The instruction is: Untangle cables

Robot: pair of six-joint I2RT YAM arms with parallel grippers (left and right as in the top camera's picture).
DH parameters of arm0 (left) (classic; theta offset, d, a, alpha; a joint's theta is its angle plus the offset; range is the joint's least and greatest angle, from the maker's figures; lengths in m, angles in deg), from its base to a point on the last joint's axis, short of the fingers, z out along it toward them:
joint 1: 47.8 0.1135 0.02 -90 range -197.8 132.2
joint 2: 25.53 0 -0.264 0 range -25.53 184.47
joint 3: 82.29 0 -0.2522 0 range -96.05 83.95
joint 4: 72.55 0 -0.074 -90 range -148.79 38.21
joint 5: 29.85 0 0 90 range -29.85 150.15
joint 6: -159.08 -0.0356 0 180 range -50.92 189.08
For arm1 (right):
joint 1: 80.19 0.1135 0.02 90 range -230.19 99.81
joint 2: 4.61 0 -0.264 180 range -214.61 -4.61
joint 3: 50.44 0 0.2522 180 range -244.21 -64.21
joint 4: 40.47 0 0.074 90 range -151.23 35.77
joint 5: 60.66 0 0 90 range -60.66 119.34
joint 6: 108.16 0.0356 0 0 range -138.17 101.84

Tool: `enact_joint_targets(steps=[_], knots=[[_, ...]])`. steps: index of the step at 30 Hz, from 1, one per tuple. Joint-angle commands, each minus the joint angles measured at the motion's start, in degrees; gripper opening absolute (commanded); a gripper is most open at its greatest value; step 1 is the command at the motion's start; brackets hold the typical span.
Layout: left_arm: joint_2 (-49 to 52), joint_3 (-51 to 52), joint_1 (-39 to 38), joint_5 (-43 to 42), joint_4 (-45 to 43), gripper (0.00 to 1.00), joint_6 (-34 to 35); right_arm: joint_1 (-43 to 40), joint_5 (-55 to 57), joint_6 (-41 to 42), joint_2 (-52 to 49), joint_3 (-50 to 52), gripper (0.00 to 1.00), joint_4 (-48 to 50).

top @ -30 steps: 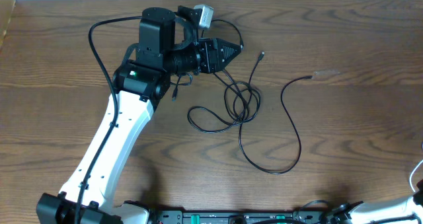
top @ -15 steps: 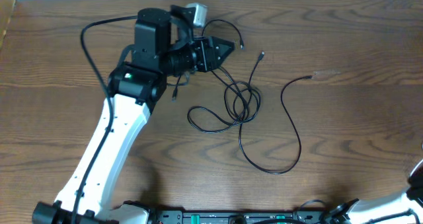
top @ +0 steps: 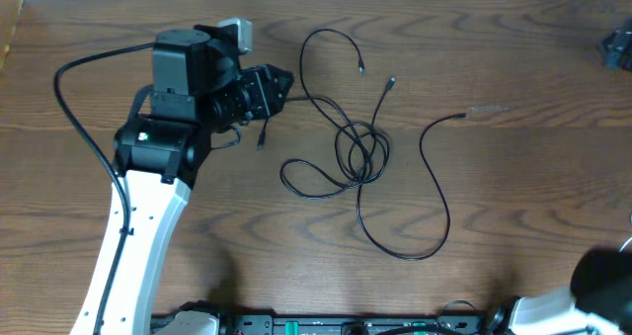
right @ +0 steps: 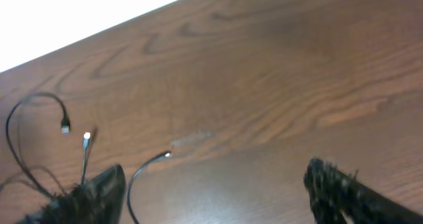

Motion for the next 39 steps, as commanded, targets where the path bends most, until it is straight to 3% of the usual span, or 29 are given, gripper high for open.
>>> enact_joint_targets(steps=[1,6,11,17,23,26,39], knots=[[-1.5,-0.5,0.4,1.3,1.0,0.46,-2.9,2.8,4.8,2.1,12.3,13.6,0.88,7.8],[-2.2,-0.5,0.4,1.2,1.5,0.46,-3.5,7.2,4.5,5.4,22.9,35.5,0.90,19.5],[-3.5,-0.5,0.4,1.2,1.8,0.46,-3.4,14.4,7.8,15.9,24.1,43.5,0.87,18.3],[-5.2,-0.5,0.4,1.3,3.7,0.46,-3.5,31.2,13.6,22.5,19.6,46.1,0.87,20.1],[-6.7,-0.5,0.4,5.0,4.0,0.45,-3.9,41.2,13.8,28.2,11.8,46.1,0.85,24.0],[-7.6,-0.5,0.4,9.0,4.6,0.46,-4.1,44.3,14.0,29.7,8.3,46.1,0.85,25.0],[-7.9,-0.5,0.4,9.2,5.5,0.45,-5.0,52.3,14.7,36.4,-0.1,46.1,0.85,28.0]])
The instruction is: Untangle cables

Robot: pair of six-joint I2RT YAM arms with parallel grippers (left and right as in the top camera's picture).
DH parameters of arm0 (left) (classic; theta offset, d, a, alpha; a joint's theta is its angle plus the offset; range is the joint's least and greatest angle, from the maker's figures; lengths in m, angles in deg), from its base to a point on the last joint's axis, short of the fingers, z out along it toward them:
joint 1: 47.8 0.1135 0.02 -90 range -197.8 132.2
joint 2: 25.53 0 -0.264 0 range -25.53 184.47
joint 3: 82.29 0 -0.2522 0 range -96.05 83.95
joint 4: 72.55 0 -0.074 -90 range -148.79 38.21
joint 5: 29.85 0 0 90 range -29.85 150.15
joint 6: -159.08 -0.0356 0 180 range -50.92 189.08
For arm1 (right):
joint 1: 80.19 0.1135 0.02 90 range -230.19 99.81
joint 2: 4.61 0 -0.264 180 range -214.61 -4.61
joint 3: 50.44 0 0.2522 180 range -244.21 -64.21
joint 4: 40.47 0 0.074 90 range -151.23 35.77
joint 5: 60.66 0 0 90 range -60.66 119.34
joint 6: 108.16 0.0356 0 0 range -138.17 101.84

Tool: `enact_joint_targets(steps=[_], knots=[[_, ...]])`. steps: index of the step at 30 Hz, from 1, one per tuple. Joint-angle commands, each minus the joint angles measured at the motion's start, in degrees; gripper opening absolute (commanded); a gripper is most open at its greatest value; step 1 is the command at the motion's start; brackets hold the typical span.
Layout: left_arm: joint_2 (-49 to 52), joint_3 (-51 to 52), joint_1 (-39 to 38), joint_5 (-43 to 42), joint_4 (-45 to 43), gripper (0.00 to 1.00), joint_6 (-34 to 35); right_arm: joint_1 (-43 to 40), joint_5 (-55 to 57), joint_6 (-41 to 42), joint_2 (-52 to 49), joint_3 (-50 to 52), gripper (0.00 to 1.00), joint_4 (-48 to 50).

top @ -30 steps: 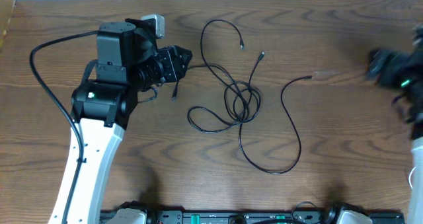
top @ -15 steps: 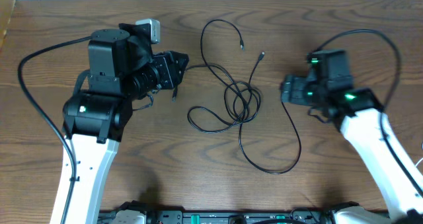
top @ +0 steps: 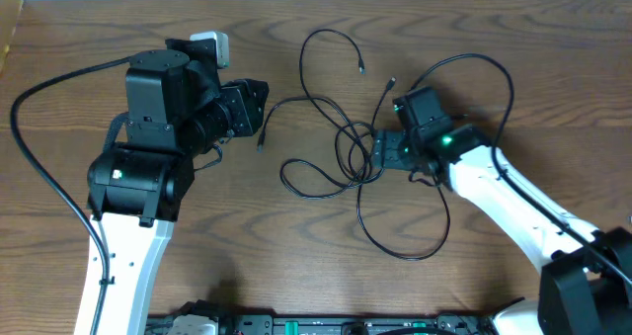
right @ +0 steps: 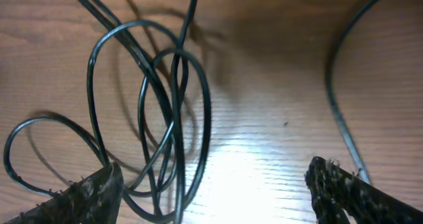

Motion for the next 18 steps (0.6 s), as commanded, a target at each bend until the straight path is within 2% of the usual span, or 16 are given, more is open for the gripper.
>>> enact_joint_targets(steps=[1,9,14,18], knots=[[-0.6,-0.5,0.2,0.7,0.1,0.45,-1.2,1.1,1.5,3.8,-2.1,0.0,0.86,0.0],[-0.7,-0.5,0.2,0.7,0.9,0.45,-1.6,4.3,3.5,9.5,-5.1,0.0,0.81,0.3],[-0.7,-0.5,0.2,0.7,0.9,0.45,-1.8,6.6,5.7,12.4,-5.2,0.0,0.75,1.0],[-0.7,-0.5,0.2,0.7,1.0,0.45,-1.8,7.5,6.1,13.2,-5.8,0.0,0.66,1.8]])
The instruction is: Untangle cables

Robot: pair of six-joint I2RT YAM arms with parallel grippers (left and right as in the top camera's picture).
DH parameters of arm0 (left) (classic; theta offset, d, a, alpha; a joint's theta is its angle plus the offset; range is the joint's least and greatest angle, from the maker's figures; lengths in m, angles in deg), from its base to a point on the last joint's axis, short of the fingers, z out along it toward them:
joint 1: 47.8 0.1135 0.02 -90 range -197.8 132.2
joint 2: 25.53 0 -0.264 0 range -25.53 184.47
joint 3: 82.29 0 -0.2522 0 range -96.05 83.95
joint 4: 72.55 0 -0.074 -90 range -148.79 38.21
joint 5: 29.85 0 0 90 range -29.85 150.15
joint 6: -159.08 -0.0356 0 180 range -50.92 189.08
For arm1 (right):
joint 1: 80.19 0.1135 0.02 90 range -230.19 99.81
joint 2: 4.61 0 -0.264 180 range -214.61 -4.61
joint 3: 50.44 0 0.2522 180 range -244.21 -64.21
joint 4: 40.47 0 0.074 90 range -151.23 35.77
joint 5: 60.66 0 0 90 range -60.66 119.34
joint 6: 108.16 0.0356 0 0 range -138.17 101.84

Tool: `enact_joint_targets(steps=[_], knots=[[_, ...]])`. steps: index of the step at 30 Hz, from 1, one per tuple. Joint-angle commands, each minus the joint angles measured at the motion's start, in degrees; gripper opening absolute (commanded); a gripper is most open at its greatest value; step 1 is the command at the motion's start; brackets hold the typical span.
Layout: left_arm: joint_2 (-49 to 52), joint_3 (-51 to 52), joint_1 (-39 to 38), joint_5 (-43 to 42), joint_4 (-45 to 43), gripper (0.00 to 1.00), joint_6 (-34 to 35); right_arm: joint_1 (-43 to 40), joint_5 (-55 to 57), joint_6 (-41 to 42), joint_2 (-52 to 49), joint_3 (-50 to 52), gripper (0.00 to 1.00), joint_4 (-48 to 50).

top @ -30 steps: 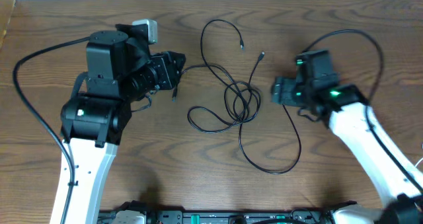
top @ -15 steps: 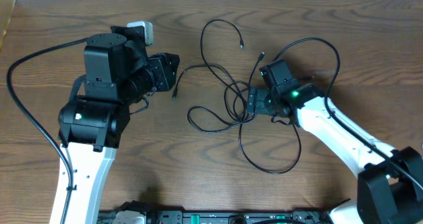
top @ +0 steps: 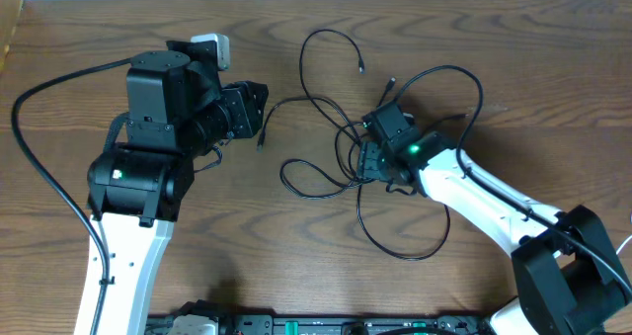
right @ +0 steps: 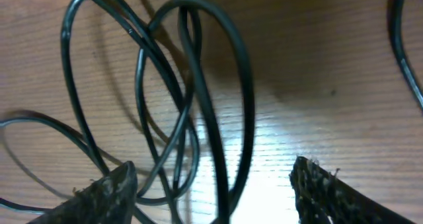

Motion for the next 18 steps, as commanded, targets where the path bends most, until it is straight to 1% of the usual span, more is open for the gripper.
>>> enact_joint_targets(steps=[1,3,6,7,8,9,13,18], knots=[[-0.7,-0.5,0.2,0.5,0.2,0.45,-1.2,0.7,2.1,2.2,-1.2,0.0,0.64,0.6],[-0.7,-0.5,0.2,0.5,0.4,0.45,-1.2,0.7,2.0,2.2,-2.4,0.0,0.57,0.7],[-0.7,-0.5,0.2,0.3,0.8,0.45,-1.2,0.9,1.3,2.2,-4.9,0.0,0.41,1.4],[-0.7,-0.5,0.2,0.3,0.8,0.45,-1.2,1.0,0.5,2.2,-5.6,0.0,0.30,1.9],[-0.7,-0.5,0.2,0.3,0.9,0.45,-1.2,1.0,-0.7,2.2,-6.3,0.0,0.14,2.7],[-0.7,-0.5,0.2,0.3,1.0,0.45,-1.2,1.1,-1.9,2.2,-6.8,0.0,0.01,3.5],[-0.7,-0.5,0.2,0.3,1.2,0.45,-1.2,1.2,-3.9,2.1,-6.4,-0.3,0.01,5.9],[-0.8,-0.5,0.2,0.3,1.4,0.45,-1.2,0.2,-4.0,-2.2,-2.5,-3.4,0.01,3.3]])
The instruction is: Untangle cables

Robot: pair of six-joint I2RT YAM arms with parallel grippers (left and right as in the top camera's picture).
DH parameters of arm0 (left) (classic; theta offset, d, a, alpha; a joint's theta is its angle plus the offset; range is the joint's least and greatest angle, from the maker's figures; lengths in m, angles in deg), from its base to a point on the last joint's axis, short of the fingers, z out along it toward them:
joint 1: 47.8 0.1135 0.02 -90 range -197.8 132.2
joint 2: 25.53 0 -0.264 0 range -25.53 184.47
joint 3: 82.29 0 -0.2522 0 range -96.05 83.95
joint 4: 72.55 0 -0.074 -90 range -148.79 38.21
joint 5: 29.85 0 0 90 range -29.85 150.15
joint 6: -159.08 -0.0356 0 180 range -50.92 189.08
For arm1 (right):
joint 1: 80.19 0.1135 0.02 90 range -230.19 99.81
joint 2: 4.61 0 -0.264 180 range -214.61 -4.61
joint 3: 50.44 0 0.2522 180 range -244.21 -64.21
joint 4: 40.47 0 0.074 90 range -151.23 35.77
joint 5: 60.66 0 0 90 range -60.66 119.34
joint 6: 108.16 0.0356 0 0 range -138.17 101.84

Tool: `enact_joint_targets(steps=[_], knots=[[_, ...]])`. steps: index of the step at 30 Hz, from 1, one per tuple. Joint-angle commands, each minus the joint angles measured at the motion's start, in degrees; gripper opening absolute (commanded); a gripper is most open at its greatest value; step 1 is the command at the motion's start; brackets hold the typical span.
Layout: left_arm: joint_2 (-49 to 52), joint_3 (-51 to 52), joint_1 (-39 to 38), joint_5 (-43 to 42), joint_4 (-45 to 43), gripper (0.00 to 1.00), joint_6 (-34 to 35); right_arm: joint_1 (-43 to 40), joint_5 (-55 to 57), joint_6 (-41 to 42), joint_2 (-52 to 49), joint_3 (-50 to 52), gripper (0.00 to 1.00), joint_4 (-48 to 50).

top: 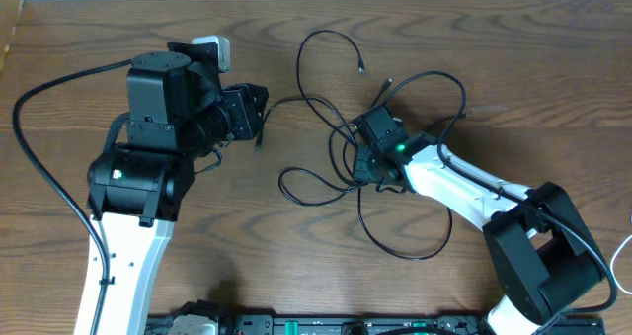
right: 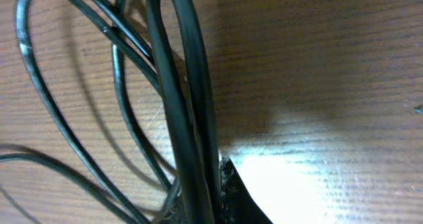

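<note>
Several thin black cables [top: 348,142] lie looped and knotted at the middle of the table. My right gripper [top: 362,164] is down in the knot. In the right wrist view it [right: 210,191] is shut on two cable strands [right: 188,98] that run side by side between its jaws, one fingertip [right: 234,197] showing beside them. My left gripper [top: 253,111] hovers by the left cable end, whose connector [top: 260,140] lies just below it. Whether its fingers are open or shut does not show.
The bare wooden table [top: 513,68] stretches to the right. Loose cable ends [top: 361,68] lie toward the far edge, and a long loop [top: 410,246] trails toward the front. The left arm's own thick cable [top: 49,78] arcs over the table's left part.
My right gripper has moved slightly left into the knot and shut on two cable strands that lay between its open fingers. The cable loop nearby shifted a little. The left arm has not moved.
At first the right arm was away at the table's right corner, gripper open, and the left gripper stood near the left cable end. Then the right gripper was open over the knot, the left drawn back slightly. It came lower around the strands, and now grips them.
</note>
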Motion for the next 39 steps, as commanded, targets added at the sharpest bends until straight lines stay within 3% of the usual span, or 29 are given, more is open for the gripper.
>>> enact_joint_targets(steps=[1,12,18,26,32,39], knots=[[-0.8,-0.5,0.2,0.4,0.4,0.45,-1.0,-0.6,-0.9,-3.9,4.9,-3.5,0.01,-2.1],[-0.7,-0.4,0.2,0.3,1.6,0.45,-0.9,-6.7,-0.7,-13.6,18.0,-17.9,0.01,-16.0],[-0.7,0.3,0.2,0.1,2.1,0.45,-1.0,-12.4,-5.5,-19.8,21.0,-37.8,0.01,-23.6],[-0.7,0.3,0.2,0.1,2.1,0.45,-1.0,-13.2,-10.6,-22.3,21.0,-64.3,0.01,-31.0],[-0.7,0.3,0.2,0.1,2.1,0.45,-0.9,-13.2,-13.9,-23.4,19.8,-67.0,0.01,-37.2],[-0.7,0.3,0.2,-1.8,1.9,0.45,-0.9,-11.3,-22.1,-25.3,8.2,-66.9,0.01,-44.0]])
